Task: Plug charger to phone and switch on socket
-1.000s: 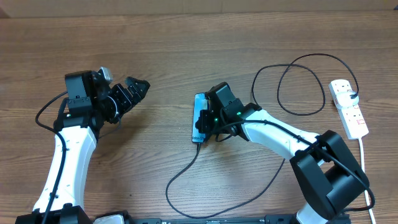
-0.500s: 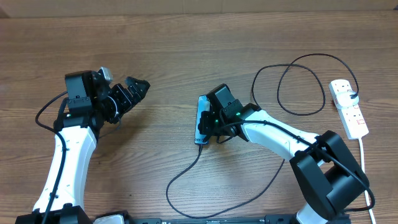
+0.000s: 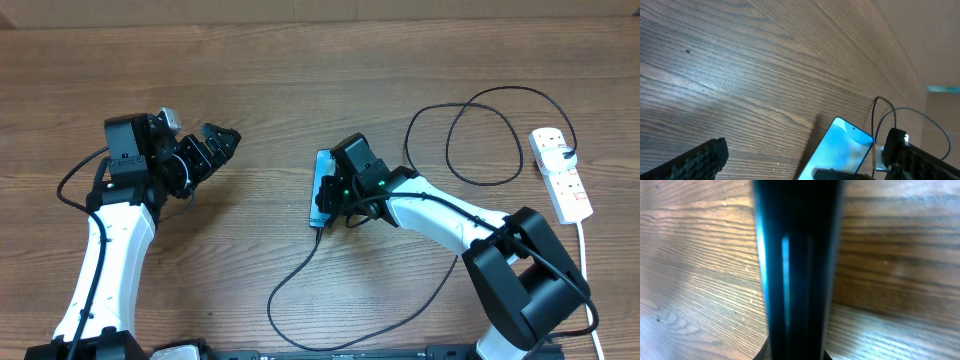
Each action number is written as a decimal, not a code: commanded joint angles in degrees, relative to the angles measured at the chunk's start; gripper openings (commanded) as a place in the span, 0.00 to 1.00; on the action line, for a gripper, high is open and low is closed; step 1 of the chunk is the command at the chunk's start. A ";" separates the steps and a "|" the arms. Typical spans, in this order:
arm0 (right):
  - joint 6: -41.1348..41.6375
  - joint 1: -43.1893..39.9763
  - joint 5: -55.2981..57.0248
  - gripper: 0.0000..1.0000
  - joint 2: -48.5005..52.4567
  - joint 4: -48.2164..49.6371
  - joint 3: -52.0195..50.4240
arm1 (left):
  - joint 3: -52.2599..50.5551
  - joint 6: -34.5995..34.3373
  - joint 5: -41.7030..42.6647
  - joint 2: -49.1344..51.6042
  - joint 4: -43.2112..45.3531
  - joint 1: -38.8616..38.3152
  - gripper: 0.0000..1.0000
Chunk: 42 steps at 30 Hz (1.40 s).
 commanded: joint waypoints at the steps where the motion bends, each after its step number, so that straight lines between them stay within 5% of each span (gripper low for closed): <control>1: -0.26 -0.81 3.08 0.05 2.67 1.01 0.09 | 0.37 1.33 -0.57 -0.59 0.04 0.31 1.00; 14: -0.09 -2.47 1.57 0.09 4.35 1.14 0.09 | 0.37 1.33 -0.57 -0.59 0.04 0.31 1.00; 20: -0.09 -2.47 1.60 0.34 4.35 1.16 0.09 | 0.37 1.33 -0.57 -0.59 0.04 0.31 1.00; 34: -0.09 -2.47 1.64 0.48 4.35 1.14 0.09 | 0.37 1.36 -0.57 -0.59 0.04 0.31 1.00; 39: -0.09 -2.47 1.81 0.72 4.35 1.18 0.09 | 0.37 1.33 -0.57 -0.59 0.04 0.31 1.00; 42: -0.09 -2.47 1.84 0.76 4.35 1.14 0.09 | 0.37 1.33 -0.57 -0.59 0.04 0.31 1.00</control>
